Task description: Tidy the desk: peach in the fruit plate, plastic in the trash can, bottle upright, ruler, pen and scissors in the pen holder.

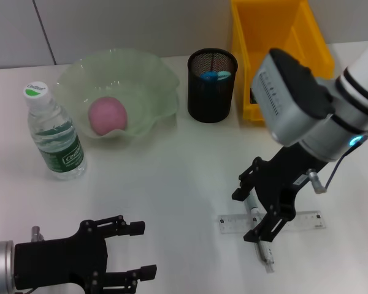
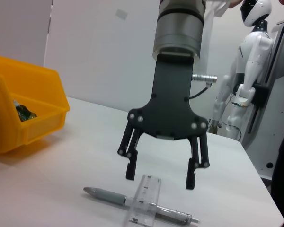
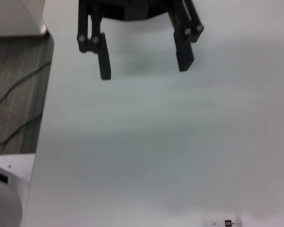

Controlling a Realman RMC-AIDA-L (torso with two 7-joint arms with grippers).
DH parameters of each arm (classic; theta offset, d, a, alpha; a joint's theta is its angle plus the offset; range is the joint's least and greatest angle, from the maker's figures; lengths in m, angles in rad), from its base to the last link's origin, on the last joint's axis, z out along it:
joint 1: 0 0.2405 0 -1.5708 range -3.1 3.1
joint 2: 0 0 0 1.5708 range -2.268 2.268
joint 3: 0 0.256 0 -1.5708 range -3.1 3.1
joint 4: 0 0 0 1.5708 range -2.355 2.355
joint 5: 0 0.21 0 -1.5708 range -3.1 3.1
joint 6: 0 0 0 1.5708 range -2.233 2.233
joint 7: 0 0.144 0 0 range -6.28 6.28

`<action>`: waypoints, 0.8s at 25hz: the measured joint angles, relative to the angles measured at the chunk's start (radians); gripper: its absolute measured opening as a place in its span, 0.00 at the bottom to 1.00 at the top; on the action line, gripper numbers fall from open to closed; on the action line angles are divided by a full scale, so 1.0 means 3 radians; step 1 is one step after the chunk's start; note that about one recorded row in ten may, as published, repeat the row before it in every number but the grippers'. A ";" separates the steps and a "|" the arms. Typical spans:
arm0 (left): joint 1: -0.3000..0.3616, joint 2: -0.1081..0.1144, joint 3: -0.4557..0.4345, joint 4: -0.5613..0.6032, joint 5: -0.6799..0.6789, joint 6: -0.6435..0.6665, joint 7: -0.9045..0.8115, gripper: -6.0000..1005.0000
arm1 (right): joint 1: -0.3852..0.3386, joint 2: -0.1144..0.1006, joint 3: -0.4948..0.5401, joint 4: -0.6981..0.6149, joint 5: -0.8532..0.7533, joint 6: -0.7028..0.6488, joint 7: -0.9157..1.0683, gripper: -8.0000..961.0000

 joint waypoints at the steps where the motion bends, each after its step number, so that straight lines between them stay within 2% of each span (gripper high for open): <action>1: -0.0001 0.0000 -0.0001 0.0000 -0.0001 -0.0004 0.0000 0.80 | 0.0000 0.0002 -0.0058 0.0002 -0.0001 0.0037 0.0003 0.84; 3: -0.0001 -0.0001 -0.0001 0.0001 -0.0001 -0.0009 -0.0001 0.80 | 0.0003 0.0006 -0.0263 0.0019 -0.0003 0.0162 0.0014 0.84; 8: 0.0003 -0.0004 0.0009 -0.0005 -0.0001 -0.0033 -0.0002 0.80 | 0.0026 0.0010 -0.0487 0.0069 -0.0003 0.0338 0.0024 0.84; 20: 0.0016 -0.0010 0.0027 -0.0015 0.0000 -0.0089 -0.0001 0.80 | 0.0038 0.0013 -0.0647 0.0131 0.0019 0.0479 0.0032 0.84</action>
